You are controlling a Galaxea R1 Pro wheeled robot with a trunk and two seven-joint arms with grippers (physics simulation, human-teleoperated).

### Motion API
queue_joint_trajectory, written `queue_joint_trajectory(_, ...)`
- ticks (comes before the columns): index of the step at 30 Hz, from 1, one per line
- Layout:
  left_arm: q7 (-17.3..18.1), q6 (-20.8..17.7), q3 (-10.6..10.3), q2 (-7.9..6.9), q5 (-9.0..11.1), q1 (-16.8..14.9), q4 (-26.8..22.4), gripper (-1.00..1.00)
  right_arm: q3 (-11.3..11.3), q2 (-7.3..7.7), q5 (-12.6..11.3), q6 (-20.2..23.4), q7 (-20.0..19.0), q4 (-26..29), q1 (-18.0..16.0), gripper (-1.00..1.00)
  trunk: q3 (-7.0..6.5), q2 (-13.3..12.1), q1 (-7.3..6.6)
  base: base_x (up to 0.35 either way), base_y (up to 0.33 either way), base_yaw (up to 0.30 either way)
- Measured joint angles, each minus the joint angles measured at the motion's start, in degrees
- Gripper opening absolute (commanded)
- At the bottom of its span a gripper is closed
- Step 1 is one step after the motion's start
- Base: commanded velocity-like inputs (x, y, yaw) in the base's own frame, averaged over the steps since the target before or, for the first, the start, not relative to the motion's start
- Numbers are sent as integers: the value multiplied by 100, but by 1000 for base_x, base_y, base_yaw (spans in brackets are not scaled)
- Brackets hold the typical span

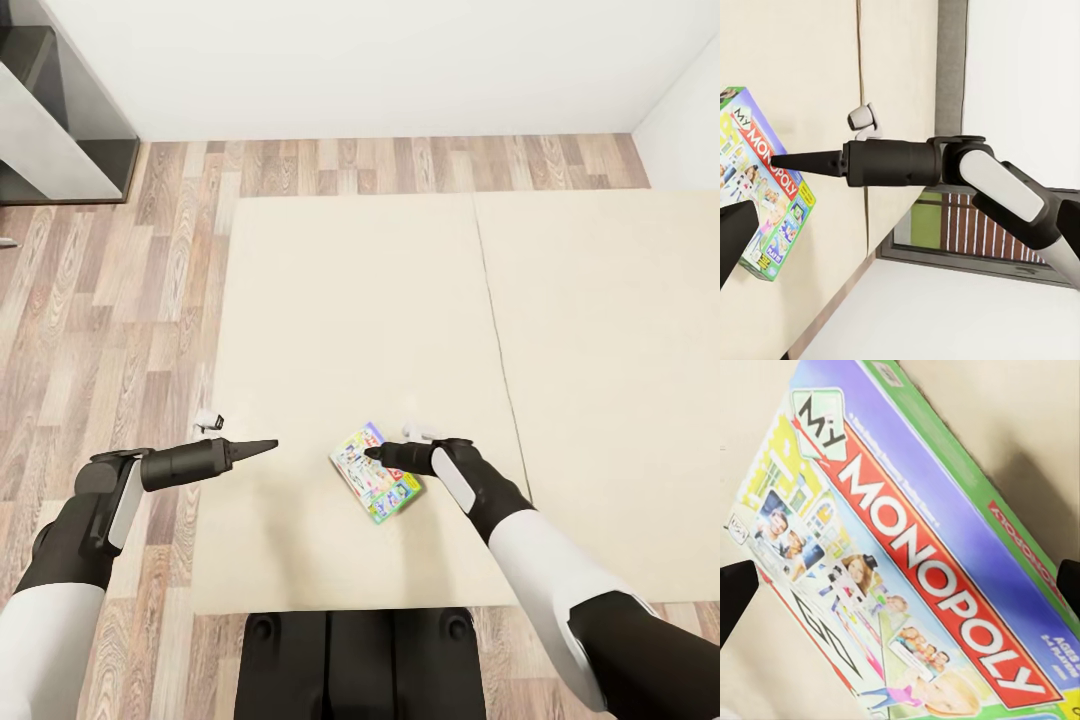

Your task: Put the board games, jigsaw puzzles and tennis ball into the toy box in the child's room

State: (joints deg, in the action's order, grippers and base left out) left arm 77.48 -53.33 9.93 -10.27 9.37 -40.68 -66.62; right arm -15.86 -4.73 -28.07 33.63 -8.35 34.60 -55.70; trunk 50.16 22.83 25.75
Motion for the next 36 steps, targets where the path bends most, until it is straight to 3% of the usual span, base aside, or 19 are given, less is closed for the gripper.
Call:
queue_joint_trajectory(15, -6, -8, 0, 0, -1, 0, 1, 100, 10, -54, -56, 25, -30, -58, 8, 100, 0, 0, 0, 0, 0, 0)
queue_joint_trajectory(25, -6, -9, 0, 12, -7, 0, 12, 100, 18, -47, -33, 10, -475, -62, 11, 100, 0, 0, 0, 0, 0, 0)
queue_joint_trajectory(36, -1, -5, 0, 17, -9, 0, 35, 100, -4, 15, 37, -6, -534, -55, 68, 100, 0, 0, 0, 0, 0, 0)
